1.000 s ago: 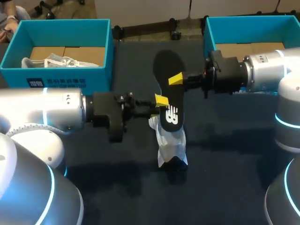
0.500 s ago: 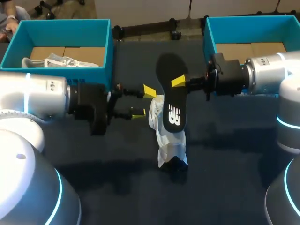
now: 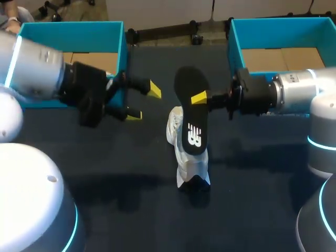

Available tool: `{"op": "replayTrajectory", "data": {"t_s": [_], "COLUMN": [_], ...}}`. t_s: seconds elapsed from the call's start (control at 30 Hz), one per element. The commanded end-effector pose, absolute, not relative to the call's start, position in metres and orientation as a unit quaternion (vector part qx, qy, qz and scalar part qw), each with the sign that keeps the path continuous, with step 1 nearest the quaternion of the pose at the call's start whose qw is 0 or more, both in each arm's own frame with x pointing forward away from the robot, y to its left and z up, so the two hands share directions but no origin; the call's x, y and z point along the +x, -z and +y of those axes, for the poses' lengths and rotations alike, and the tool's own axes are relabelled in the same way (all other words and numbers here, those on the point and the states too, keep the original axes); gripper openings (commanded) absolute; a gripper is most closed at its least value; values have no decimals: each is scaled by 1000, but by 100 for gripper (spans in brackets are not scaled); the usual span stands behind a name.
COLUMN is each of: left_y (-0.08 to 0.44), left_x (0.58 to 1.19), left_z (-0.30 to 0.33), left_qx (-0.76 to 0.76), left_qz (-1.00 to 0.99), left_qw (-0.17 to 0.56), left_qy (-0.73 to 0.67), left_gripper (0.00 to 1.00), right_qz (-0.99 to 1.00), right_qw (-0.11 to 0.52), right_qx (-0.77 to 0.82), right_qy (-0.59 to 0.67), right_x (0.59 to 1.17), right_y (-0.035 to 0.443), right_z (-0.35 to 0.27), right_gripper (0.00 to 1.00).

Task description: Take the shoe out of the shoebox, open the shoe tongue, remove and reinsert the insole, then place the shoe into the shoebox

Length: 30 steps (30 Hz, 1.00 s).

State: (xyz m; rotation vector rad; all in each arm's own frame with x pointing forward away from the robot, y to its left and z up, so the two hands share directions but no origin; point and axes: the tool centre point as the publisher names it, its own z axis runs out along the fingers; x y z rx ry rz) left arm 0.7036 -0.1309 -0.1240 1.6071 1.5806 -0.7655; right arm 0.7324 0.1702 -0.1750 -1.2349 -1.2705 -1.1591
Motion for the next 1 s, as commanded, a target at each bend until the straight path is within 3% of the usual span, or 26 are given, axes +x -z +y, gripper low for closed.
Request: {"op": "replayTrajectory", "data": {"t_s": [0.03, 0.73, 1.0], "left_y": [109, 73, 72], "left_x": [714, 725, 725], "left_z": [-131, -145, -145], "left_qx": [671, 724, 730], "left_qz": [642, 659, 654], "left_qw": [276, 125, 133], "left_qy": [247, 160, 148], "left_gripper": [100, 100, 100], "right_qz": [-520, -529, -531], "right_qw": [491, 493, 493], "right_qx": [-508, -500, -498], "right_qy": [480, 477, 478], "right_x": [730, 729, 733], "right_y": [180, 186, 184], "right_z": [172, 176, 177], "right_gripper": [0, 0, 0]}}
